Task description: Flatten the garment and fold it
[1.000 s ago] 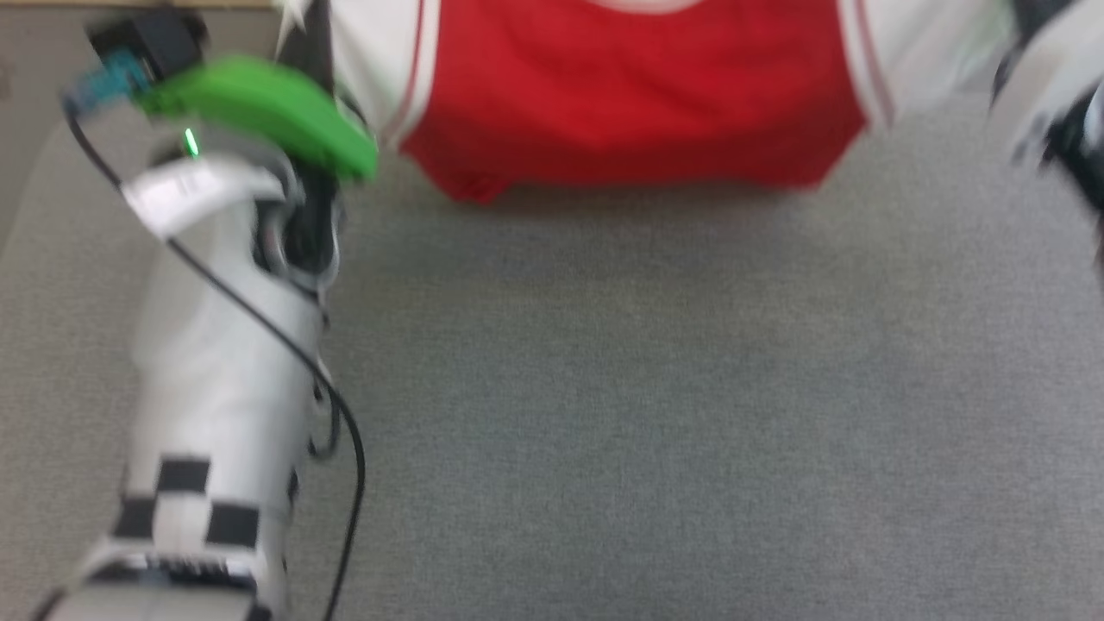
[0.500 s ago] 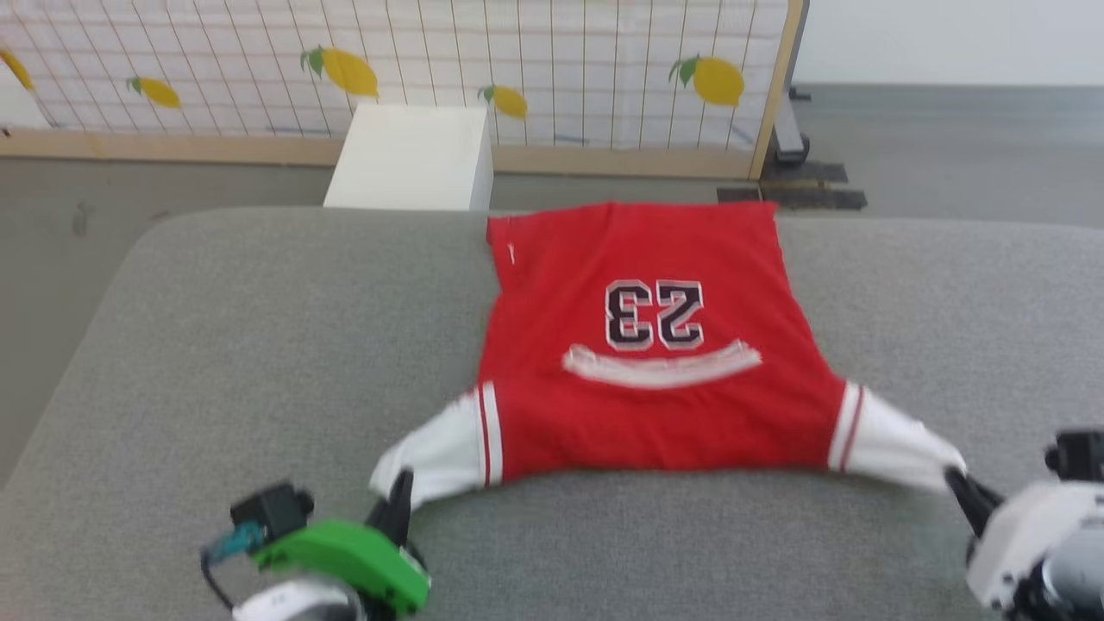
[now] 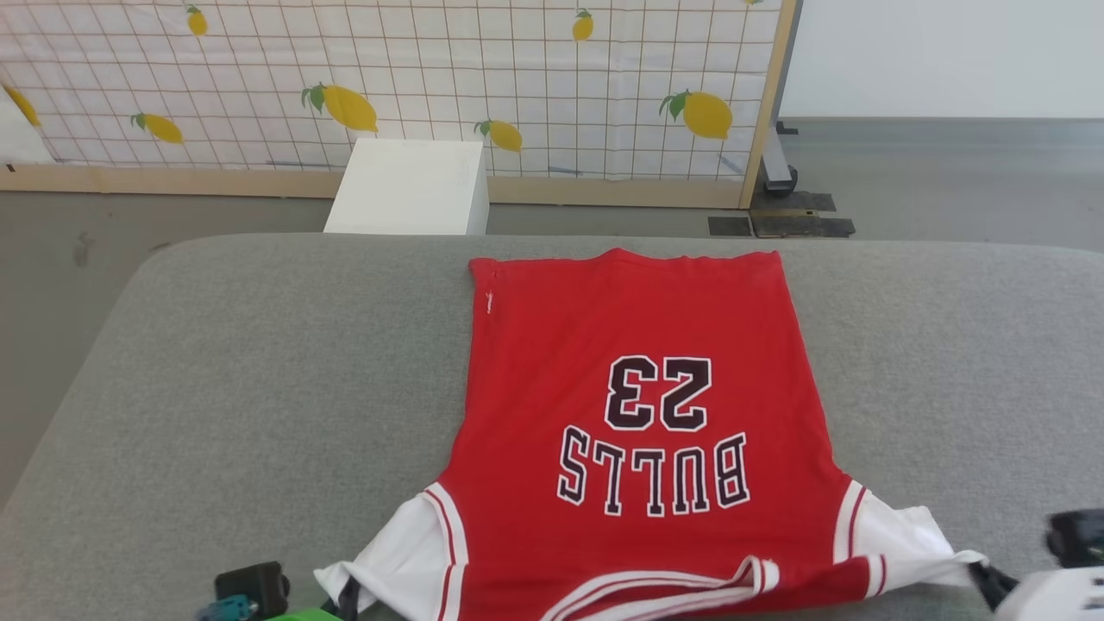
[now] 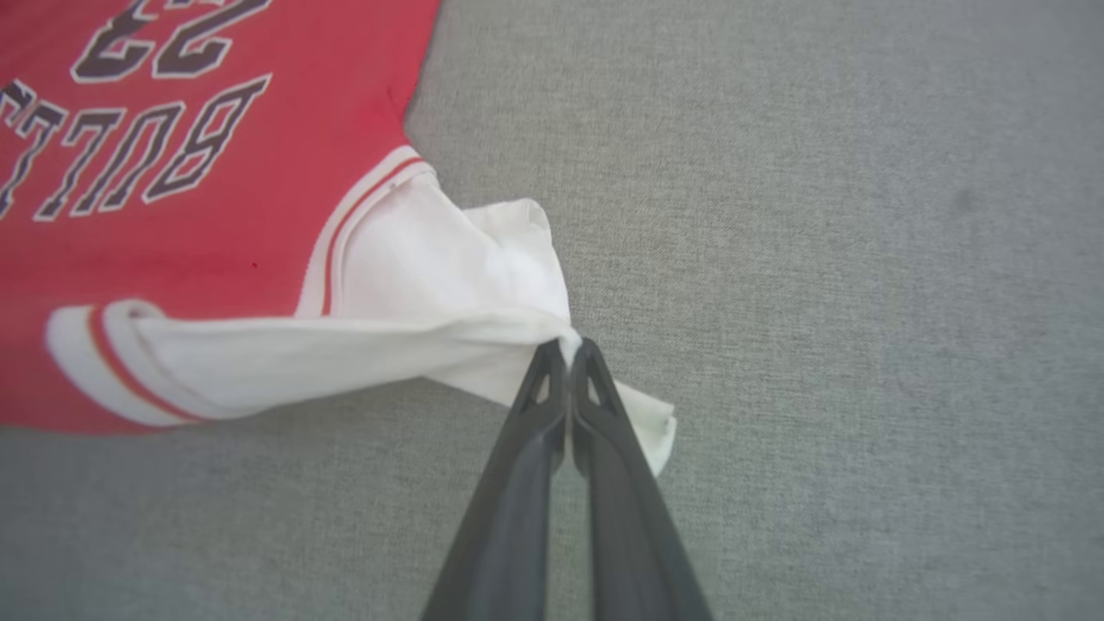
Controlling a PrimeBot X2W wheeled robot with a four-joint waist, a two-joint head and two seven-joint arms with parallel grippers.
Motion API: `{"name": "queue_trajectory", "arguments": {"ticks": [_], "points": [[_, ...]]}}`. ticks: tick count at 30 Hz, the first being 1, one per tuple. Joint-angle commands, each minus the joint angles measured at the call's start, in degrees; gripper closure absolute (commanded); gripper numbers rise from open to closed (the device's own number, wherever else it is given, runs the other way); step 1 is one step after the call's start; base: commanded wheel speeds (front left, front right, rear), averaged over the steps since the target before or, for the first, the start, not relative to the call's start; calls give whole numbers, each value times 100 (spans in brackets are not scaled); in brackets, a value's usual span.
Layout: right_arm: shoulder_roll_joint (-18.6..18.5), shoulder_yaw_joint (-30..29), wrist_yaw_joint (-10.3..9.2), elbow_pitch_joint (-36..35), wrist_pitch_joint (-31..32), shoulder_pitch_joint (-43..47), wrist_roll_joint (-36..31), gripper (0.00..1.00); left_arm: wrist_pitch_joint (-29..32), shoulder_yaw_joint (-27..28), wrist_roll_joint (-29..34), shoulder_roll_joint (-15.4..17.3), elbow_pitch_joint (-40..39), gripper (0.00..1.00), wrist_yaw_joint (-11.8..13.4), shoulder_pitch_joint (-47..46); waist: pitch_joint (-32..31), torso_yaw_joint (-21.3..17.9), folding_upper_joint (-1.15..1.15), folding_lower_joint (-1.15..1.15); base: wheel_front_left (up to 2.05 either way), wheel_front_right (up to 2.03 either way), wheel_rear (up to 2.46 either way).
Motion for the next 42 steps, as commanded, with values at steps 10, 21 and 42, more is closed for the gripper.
{"name": "queue_trajectory", "arguments": {"ticks": [10,21,42], "points": [[-317,1584,-11,133,2236,-725,-651,100,299,-509,678,167,113,100,343,-316,125,-40,0,1,0,0,0],[-213,783,-11,-214,2282,-474,249,0,180,-466,531,99,-7,100,324,-298,44,-25,0,1,0,0,0],[885,-836,-11,-1409,498,-2055,199,0,-518,-766,1165,97,-1079,100,563,-678,728,213,0,1,0,0,0]]}}
